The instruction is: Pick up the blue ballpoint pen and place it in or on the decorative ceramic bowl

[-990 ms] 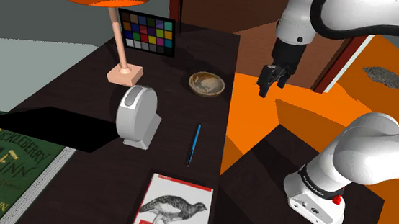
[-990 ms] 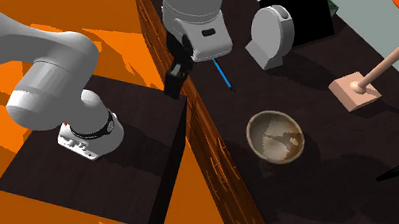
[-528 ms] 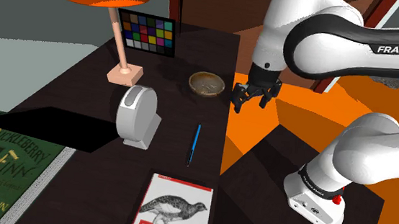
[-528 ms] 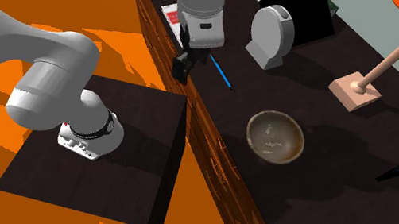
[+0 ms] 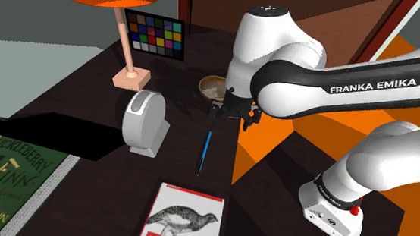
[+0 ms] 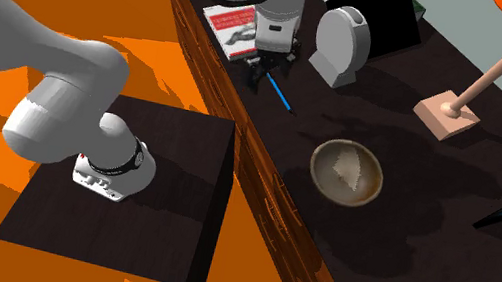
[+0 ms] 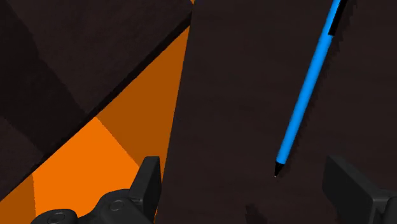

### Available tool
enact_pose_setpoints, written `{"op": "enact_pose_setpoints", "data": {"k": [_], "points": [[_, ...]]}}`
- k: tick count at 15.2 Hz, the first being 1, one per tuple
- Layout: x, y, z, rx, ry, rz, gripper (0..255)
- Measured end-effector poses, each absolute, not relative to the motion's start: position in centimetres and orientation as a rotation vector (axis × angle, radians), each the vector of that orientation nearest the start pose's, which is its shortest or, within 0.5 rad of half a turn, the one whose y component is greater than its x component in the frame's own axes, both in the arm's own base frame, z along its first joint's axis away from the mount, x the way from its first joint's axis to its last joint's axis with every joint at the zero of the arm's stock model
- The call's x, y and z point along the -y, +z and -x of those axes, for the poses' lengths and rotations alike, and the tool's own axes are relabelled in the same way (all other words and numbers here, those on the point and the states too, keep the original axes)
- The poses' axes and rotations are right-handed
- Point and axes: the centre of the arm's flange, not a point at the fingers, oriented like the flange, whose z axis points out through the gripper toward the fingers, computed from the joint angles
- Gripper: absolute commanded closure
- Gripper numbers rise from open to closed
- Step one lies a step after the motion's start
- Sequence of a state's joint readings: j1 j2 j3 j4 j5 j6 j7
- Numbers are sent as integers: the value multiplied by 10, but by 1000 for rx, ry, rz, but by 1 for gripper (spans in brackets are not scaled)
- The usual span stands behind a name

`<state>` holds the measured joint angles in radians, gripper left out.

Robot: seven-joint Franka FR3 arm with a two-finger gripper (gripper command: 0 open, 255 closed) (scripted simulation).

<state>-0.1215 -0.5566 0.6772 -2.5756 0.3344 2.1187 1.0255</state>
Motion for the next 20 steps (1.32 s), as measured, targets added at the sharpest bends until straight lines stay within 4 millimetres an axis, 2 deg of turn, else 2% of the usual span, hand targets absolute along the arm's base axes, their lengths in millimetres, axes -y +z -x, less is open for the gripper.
{"op": "enact_pose_setpoints", "data": {"k": [3,5,12,19,20], "points": [[-245,387,-355,-1298,-125,2884,0],[-256,373,-366,-1389,-145,2840,0],[-259,338,-372,-1422,-151,2820,0],[-259,335,-372,-1422,-151,2820,0],[-259,335,-372,-1422,-151,2820,255]]}}
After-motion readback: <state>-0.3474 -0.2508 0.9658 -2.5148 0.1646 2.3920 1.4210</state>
